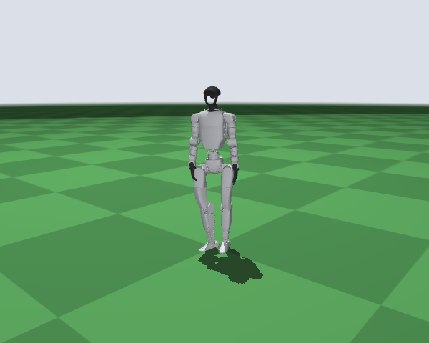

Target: In place motions

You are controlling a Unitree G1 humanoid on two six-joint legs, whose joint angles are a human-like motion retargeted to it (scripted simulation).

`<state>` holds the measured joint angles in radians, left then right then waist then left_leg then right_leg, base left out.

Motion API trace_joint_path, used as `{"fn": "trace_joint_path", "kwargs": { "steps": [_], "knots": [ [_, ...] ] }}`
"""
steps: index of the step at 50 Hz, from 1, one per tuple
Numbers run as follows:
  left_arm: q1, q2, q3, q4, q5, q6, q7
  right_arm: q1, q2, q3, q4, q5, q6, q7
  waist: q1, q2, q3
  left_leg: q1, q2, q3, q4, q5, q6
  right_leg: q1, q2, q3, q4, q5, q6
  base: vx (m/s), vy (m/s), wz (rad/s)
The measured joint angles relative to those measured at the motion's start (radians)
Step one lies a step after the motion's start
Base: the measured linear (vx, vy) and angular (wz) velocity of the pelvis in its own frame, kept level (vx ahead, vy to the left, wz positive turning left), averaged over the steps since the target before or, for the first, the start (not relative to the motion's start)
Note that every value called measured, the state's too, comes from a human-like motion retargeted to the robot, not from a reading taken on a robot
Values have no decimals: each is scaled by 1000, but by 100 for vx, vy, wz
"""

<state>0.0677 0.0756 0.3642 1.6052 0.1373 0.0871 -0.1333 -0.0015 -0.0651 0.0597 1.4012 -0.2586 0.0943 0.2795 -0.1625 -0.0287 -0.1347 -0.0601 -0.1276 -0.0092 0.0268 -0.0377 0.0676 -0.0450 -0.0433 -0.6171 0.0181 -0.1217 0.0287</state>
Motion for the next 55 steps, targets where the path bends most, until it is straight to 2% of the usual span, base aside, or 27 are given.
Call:
{"fn": "trace_joint_path", "kwargs": {
  "steps": [10, 15, 18, 20, 22, 23, 25, 28, 31, 34, 40, 42, 45, 47, 50, 52, 53, 55],
  "knots": [
    [-8, -26, 3, -32, -22, -14, -15, -10, -11, 33, 29, -88, 11, 10, -6, 2, 5, -8, 3, -5, 29, -23, -7, -19, -16, 20, 42, -15, 4, -5, 2, -4],
    [-18, -27, -7, -51, -19, -24, 5, -4, -23, 19, 48, -85, 9, 4, 35, -13, 17, -61, -18, -21, 125, -33, 8, -61, -45, 105, 79, -5, 11, -9, 6, -81],
    [-27, -35, -7, -57, -29, -36, 28, 7, -36, 0, 64, -70, 10, -4, 70, -27, 31, -89, -55, -163, 158, -6, 29, -78, -62, 158, 88, 16, 12, -9, 3, -108],
    [-31, -40, 0, -61, -39, -45, 39, 10, -46, -8, 76, -58, 14, -11, 99, -32, 50, -82, -67, -258, 151, 4, 17, -84, -58, 206, 90, 31, 8, -6, 0, -134],
    [-31, -44, 8, -64, -48, -52, 40, 8, -55, -12, 86, -55, 17, -15, 106, -30, 64, -66, -53, -262, 122, -2, 1, -92, -49, 251, 95, 47, 6, -5, -1, -113],
    [-30, -45, 11, -64, -53, -54, 40, 6, -59, -14, 87, -59, 19, -16, 91, -26, 67, -58, -50, -246, 104, -9, 16, -98, -49, 260, 98, 54, 6, -8, 1, -52],
    [-31, -45, 17, -54, -65, -55, 41, -1, -65, -19, 81, -76, 22, -17, 28, -3, 60, -39, -21, -148, 57, -16, 41, -123, -45, 256, 111, 68, 5, -12, 4, -3],
    [-37, -33, 19, -27, -73, -45, 45, -6, -63, -6, 48, -77, 14, -32, -64, 21, 56, -36, 7, -93, 3, 9, 23, -172, -31, 281, 143, 74, -23, -27, 16, -54],
    [-43, -8, -34, -32, -74, -27, 30, -18, -61, 9, 13, -51, -5, -42, -77, 24, 83, -5, 26, 20, -37, 10, 16, -207, -17, 335, 176, 68, -49, -35, 31, -194],
    [-46, 20, -78, -46, -20, -21, 18, -31, -57, 25, -19, -61, -10, -12, -60, 24, 87, 21, 42, 167, -70, -7, 12, -219, -33, 267, 188, 32, -82, -32, 40, -284],
    [-41, 48, -94, -67, 23, -9, 1, -62, -51, 64, -49, -98, -15, 45, -54, 52, 66, 33, 91, 429, -92, -72, -6, -213, -90, -15, 195, -57, -89, -32, 55, -331],
    [-35, 56, -83, -70, 24, -6, -6, -71, -51, 72, -43, -99, -14, 42, -61, 73, 52, 39, 117, 551, -97, -97, -28, -174, -105, -223, 200, -97, -65, -32, 60, -345],
    [-25, 71, -65, -75, 34, 0, -9, -82, -54, 69, -21, -93, -10, 25, -75, 116, 28, 45, 165, 740, -98, -134, -71, -80, -95, -620, 209, -140, -25, -31, 69, -336],
    [-18, 84, -52, -76, 46, 4, -4, -85, -59, 58, 5, -74, -5, 11, -80, 129, 12, 56, 183, 864, -90, -156, -102, -35, -65, -757, 199, -134, -31, -28, 75, -324],
    [-9, 104, -40, -73, 66, 11, 7, -86, -72, 17, 65, -28, 4, -9, -71, 131, -8, 75, 190, 1002, -80, -179, -131, -37, -75, -663, 223, -109, -50, -13, 53, -283],
    [-8, 111, -41, -61, 65, 16, 16, -80, -88, -28, 106, -3, 15, -21, -94, 127, -27, 78, 175, 1035, -67, -194, -138, -43, -82, -615, 204, -72, -9, -14, 52, -177],
    [-10, 113, -39, -52, 63, 20, 21, -73, -94, -51, 123, 6, 21, -30, -113, 132, -36, 79, 174, 1048, -62, -198, -142, -47, -71, -638, 182, -39, -23, -13, 48, -152],
    [-26, 114, -24, -30, 62, 29, 33, -62, -107, -98, 159, 27, 30, -55, -119, 137, -66, 78, 163, 1117, -56, -206, -157, -78, -62, -582, 142, 21, -40, -13, 40, -168]
  ]
}}
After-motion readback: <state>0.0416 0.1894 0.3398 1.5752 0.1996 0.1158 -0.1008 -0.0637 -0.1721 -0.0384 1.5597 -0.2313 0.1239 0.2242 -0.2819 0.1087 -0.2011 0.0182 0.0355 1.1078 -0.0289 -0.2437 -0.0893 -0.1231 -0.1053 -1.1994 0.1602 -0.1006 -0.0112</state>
